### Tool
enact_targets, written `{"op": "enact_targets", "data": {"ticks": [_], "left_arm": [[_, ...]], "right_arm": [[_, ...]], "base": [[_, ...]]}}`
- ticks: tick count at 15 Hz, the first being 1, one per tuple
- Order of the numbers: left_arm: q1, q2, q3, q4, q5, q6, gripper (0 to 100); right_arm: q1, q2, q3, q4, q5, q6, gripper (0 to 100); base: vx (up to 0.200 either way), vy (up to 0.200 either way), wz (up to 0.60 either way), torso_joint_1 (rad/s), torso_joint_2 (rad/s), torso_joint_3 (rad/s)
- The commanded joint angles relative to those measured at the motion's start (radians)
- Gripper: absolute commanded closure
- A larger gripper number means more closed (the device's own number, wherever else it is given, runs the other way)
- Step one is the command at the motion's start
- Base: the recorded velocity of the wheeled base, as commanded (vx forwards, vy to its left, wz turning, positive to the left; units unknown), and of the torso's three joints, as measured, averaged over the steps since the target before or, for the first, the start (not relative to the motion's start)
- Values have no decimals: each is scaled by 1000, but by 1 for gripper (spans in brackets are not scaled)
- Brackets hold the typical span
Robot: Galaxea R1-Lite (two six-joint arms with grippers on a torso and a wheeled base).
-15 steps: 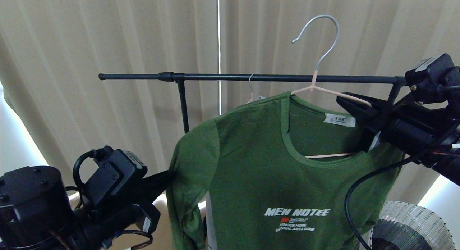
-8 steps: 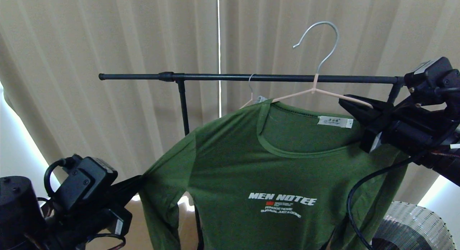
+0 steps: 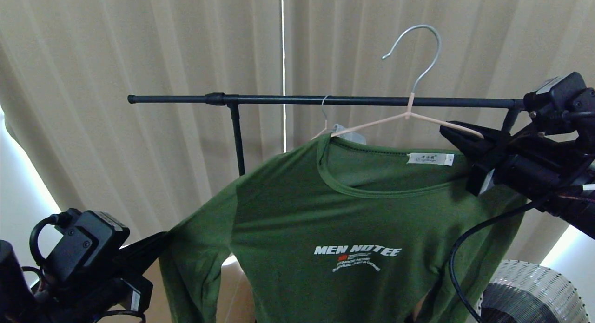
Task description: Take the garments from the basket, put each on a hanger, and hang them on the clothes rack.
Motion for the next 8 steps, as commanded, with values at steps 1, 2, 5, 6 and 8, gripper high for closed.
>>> {"op": "enact_targets", "data": {"ticks": [1, 2, 5, 6, 8], "left_arm": [[-3, 3, -11, 1, -1, 1, 100], [-6, 3, -21, 1, -1, 1, 100], [-10, -8, -29, -2, -2, -7, 0], [-30, -18, -35, -2, -14, -22, 0], [-52, -52, -43, -2, -59, -111, 0]], "right_arm": [[1, 4, -6, 0, 0, -2, 100], [1, 6, -6, 0, 0, -1, 100], [1, 18, -3, -2, 2, 1, 100], [1, 29, 4, -2, 2, 2, 100], [-2, 23, 29, -2, -11, 1, 100]], "base": [[0, 0, 0, 0, 0, 0], [0, 0, 0, 0, 0, 0], [0, 0, 0, 0, 0, 0], [0, 0, 0, 0, 0, 0], [0, 0, 0, 0, 0, 0]]}}
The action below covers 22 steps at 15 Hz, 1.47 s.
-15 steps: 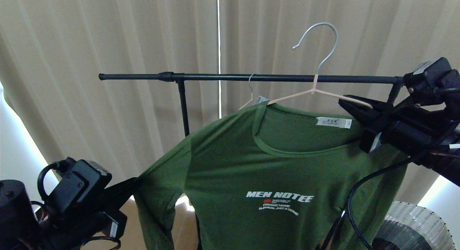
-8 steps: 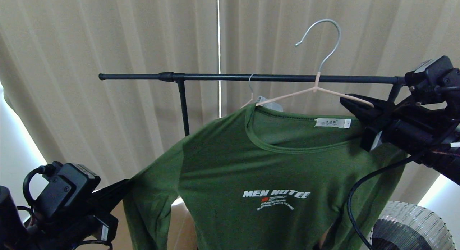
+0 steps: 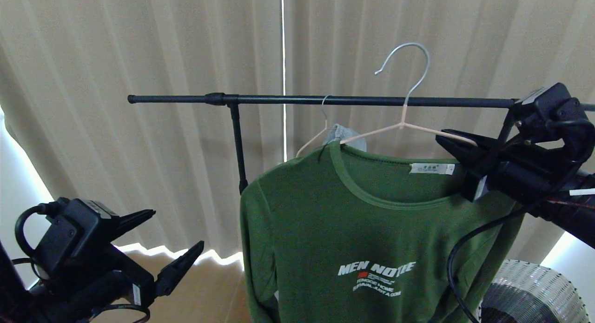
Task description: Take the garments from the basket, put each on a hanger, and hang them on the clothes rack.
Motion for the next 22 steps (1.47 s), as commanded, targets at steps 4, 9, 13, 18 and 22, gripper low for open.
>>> {"op": "enact_targets", "data": {"ticks": [4, 9, 13, 18, 22], "left_arm": [[-8, -62, -6, 2, -16, -58, 0], [-8, -91, 7, 2, -14, -54, 0], [9, -157, 17, 6, -9, -63, 0], [193, -122, 26, 8, -14, -55, 0], [210, -119, 44, 6, -13, -38, 0]], "right_arm": [[-107, -27, 55, -3, -41, 2, 100], [-336, -95, 136, -20, -123, -12, 100], [-474, -123, 207, -50, -113, -95, 100], [-543, -124, 285, -141, -113, -98, 100], [-544, -112, 294, -152, -114, -101, 100]], "base": [[0, 0, 0, 0, 0, 0], [0, 0, 0, 0, 0, 0], [0, 0, 0, 0, 0, 0], [0, 0, 0, 0, 0, 0], [0, 0, 0, 0, 0, 0]]}}
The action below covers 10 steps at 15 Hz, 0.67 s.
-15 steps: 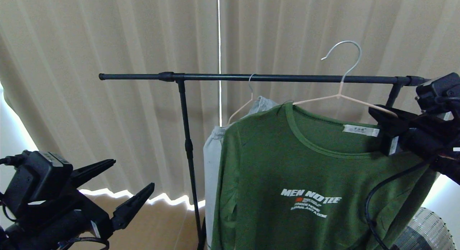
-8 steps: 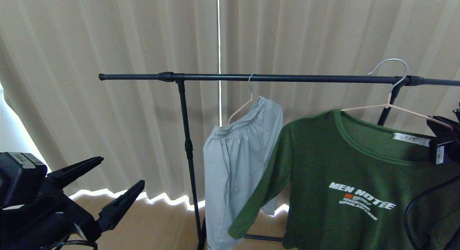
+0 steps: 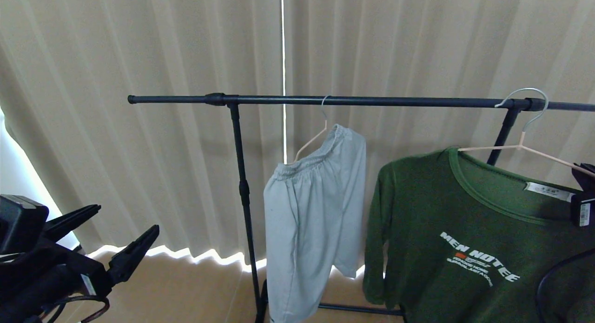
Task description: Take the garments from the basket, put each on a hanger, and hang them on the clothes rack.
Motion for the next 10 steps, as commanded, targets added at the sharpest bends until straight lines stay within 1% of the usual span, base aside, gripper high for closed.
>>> {"op": "enact_targets", "data": {"ticks": [1, 7, 10], "left_arm": [[7, 7, 5, -2, 0, 7, 0], [7, 5, -12, -5, 0, 2, 0], [7, 7, -18, -5, 0, -1, 0]], "right_arm": [[-1, 3, 4, -1, 0, 2, 100], [-1, 11, 13, 5, 1, 6, 100], [-1, 39, 12, -2, 1, 6, 100]], "base": [[0, 0, 0, 0, 0, 0], [0, 0, 0, 0, 0, 0], [0, 0, 0, 0, 0, 0]]}}
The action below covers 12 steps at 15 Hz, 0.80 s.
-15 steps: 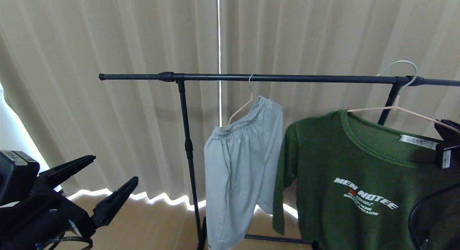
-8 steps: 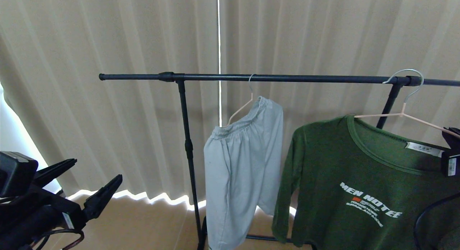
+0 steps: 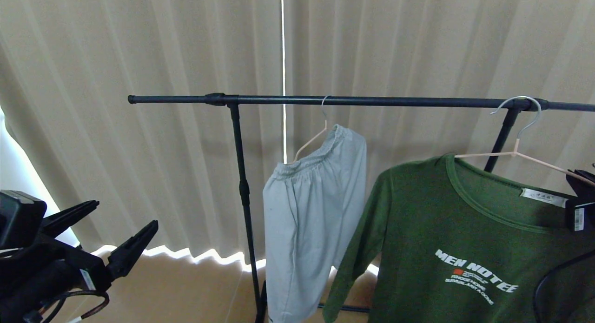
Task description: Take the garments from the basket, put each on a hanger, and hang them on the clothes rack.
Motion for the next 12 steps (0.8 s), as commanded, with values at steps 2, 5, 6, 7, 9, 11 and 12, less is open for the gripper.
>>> {"op": "enact_targets", "data": {"ticks": [2, 5, 6, 7, 9, 11, 12], "left_arm": [[0, -3, 0, 0, -1, 5, 0], [-2, 1, 3, 0, -2, 6, 0], [-2, 0, 3, 0, -2, 6, 0], [-3, -2, 4, 0, -2, 6, 0], [-6, -3, 6, 0, -2, 6, 0], [-6, -2, 7, 0, -2, 6, 0], [-6, -2, 10, 1, -2, 8, 0]], "right_arm": [[0, 12, 3, -1, 0, -1, 100], [9, 18, 3, 0, 0, 0, 100], [15, 16, 6, -1, 1, 0, 100], [18, 16, 6, -1, 1, 0, 100], [18, 16, 4, -1, 0, 0, 100], [18, 16, 4, -1, 0, 0, 100], [18, 20, 4, 0, 1, 0, 100]], "base": [[200, 0, 0, 0, 0, 7], [200, 0, 0, -1, -2, 5], [200, 0, 0, -7, -2, 12], [200, 0, 0, 7, 2, -2], [200, 0, 0, 10, 7, 0], [200, 0, 0, 0, 0, 2], [200, 0, 0, 2, -2, 2]]}}
